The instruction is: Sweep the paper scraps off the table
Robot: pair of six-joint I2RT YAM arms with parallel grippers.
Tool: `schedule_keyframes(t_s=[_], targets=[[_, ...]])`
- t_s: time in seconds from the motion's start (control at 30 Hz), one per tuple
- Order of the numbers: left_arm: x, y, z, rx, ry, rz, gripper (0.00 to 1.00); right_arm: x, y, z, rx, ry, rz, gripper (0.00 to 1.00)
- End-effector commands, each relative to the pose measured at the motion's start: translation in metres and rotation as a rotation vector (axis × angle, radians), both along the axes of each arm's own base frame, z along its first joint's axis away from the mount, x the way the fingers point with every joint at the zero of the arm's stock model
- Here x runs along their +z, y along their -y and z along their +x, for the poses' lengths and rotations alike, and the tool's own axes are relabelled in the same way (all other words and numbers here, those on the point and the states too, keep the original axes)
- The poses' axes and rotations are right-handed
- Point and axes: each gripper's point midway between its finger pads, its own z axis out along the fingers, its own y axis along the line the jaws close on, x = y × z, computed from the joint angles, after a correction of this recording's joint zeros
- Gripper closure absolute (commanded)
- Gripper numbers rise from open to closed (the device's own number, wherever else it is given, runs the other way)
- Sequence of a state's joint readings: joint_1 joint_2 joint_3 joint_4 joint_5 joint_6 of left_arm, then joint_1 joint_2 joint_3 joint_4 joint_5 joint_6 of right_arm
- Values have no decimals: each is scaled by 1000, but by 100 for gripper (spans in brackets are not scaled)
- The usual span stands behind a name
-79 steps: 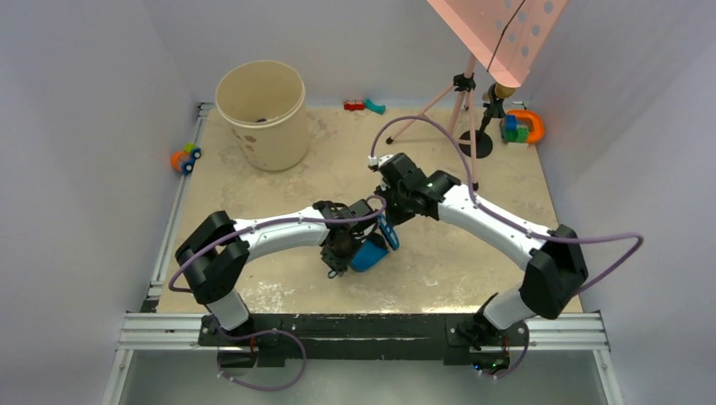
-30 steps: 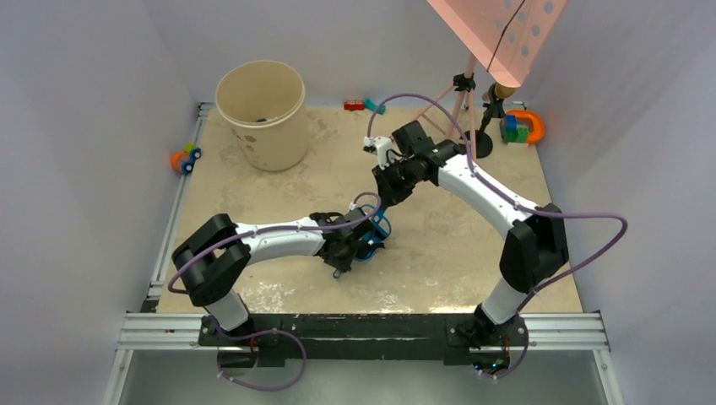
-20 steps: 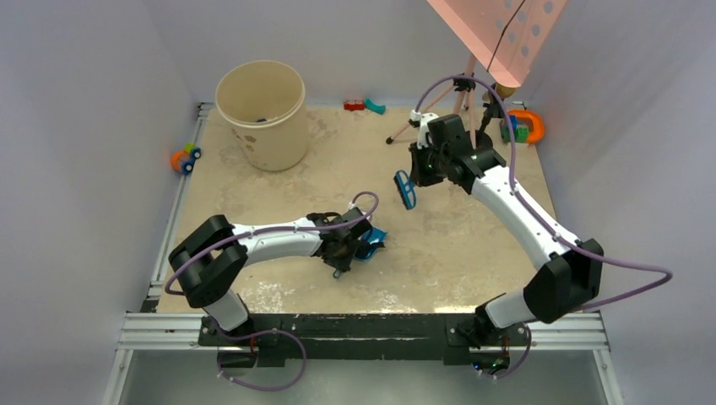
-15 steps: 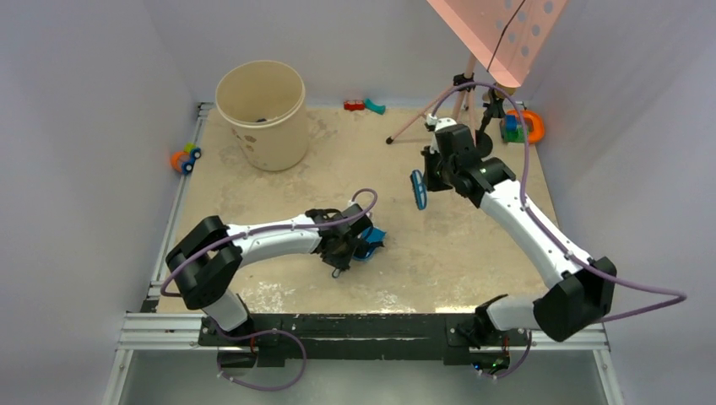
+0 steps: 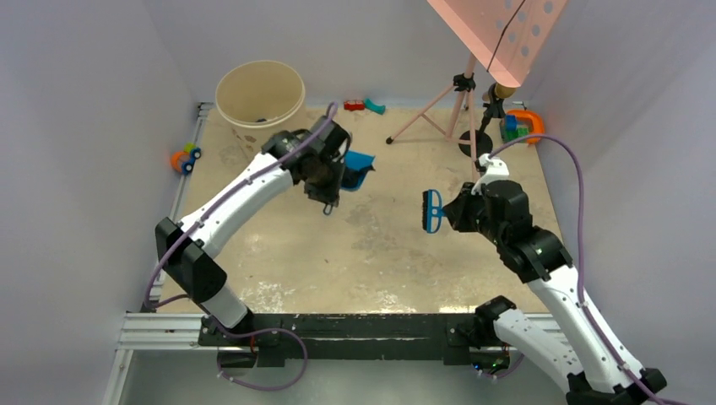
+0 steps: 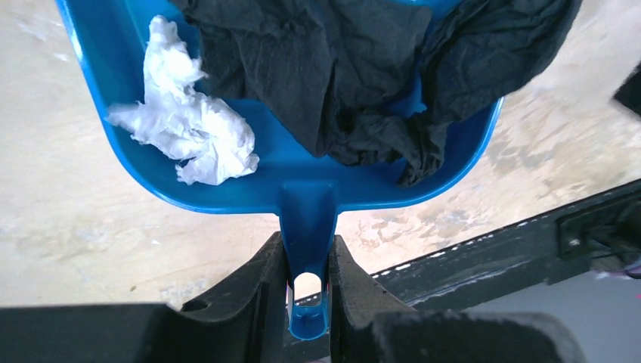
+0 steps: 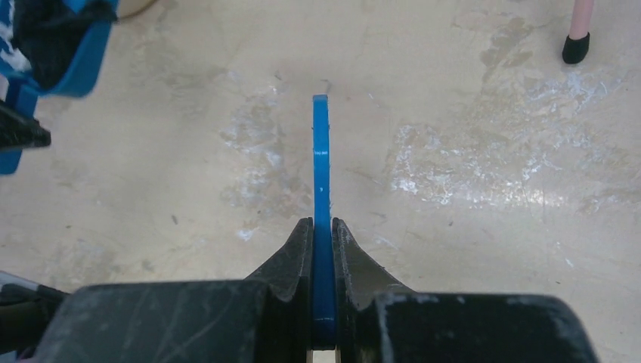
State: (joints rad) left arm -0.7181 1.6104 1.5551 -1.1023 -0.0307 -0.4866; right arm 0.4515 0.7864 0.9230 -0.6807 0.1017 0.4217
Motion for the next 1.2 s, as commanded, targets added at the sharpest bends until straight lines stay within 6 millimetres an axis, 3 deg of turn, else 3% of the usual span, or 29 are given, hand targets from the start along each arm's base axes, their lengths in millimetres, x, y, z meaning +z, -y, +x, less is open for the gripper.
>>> schedule_keyframes(t_s=[0.0, 0.27, 0.37, 0.6, 0.73, 0.87, 0.93, 1.17], targets=[[58, -21, 10, -19, 6, 0, 97, 14, -6, -9, 3, 37, 92, 100], [152, -14, 83, 33, 39, -398, 95, 5, -3, -12, 1, -4, 67, 100], [174, -19, 118, 100, 19, -640, 94, 7, -4, -14, 10, 2, 76, 100], [225, -56, 193, 260, 32, -1100, 94, 5, 0, -21, 5, 1, 74, 100], [236, -74, 226, 360, -61, -1431, 94, 3, 0, -22, 0, -5, 78, 100], [236, -96, 242, 454, -110, -1802, 95, 3, -3, -22, 10, -7, 92, 100], [236, -104, 243, 455, -117, -1903, 96, 4, -5, -21, 21, -8, 97, 100], [248, -104, 232, 415, -124, -1909, 96, 5, -12, -18, 39, -15, 110, 100]])
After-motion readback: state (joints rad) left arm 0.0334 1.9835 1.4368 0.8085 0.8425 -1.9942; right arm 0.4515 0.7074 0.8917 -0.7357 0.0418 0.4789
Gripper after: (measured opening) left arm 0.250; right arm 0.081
